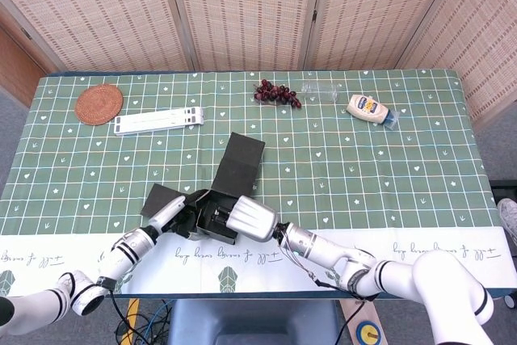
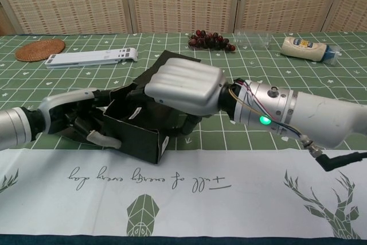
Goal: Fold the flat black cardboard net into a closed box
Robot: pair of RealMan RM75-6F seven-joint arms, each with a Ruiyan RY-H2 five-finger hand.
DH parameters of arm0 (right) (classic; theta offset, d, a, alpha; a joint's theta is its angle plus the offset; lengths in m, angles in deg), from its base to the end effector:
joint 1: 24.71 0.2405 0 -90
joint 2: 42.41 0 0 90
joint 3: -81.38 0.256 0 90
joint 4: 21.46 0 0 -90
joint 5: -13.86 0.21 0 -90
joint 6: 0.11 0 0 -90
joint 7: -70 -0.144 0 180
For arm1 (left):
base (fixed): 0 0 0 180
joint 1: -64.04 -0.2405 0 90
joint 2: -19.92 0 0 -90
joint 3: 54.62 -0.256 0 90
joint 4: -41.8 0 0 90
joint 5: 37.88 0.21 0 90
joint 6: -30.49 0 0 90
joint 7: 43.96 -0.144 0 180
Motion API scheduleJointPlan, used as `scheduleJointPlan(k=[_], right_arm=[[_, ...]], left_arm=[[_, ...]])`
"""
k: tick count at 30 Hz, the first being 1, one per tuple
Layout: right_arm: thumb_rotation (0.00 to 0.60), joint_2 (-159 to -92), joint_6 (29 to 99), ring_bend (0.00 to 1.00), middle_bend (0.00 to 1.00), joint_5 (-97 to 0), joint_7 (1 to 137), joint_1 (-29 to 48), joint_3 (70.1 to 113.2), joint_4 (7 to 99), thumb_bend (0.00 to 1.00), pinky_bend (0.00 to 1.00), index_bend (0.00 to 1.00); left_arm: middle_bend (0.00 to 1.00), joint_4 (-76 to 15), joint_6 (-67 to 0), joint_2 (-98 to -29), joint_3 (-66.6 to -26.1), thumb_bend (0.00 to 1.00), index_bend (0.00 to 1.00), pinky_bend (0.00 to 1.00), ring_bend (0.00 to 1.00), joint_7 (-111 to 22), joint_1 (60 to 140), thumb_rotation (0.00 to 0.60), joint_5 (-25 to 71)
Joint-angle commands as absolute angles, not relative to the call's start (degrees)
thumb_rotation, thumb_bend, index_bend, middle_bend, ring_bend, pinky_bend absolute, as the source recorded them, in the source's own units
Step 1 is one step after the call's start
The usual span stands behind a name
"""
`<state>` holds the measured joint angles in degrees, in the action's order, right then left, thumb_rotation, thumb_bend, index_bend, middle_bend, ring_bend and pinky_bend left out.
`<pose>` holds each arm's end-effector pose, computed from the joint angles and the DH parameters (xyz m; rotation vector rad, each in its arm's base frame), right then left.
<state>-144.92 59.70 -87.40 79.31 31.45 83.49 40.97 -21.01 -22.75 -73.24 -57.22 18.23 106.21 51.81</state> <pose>-0.0582 -0.3232 -0.0894 2.3584 -0.1088 1.1884 -0.2097 0.3293 -0.0488 -1.7007 -1.9424 -1.2745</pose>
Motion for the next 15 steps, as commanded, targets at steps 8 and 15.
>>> scheduleJointPlan(k=[8, 15], right_arm=[[0.6, -142.43, 56.7, 0.78, 0.4, -88.33, 79.03, 33.55, 82.25, 42.35, 0.41, 1.0, 0.35], [0.6, -140.3, 53.47, 0.79, 0.41, -89.04, 78.85, 35.64, 81.21, 43.72, 0.44, 1.0, 0.38]], left_arm=[[0.17, -21.21, -23.47, -73.71, -56.92, 0.15, 0.15, 0.93, 0.63, 16.5, 106.12, 0.6, 52.1], [0.17, -21.6, -23.6, -73.65, -56.95, 0.15, 0.15, 0.93, 0.63, 16.23, 106.16, 0.6, 52.26]])
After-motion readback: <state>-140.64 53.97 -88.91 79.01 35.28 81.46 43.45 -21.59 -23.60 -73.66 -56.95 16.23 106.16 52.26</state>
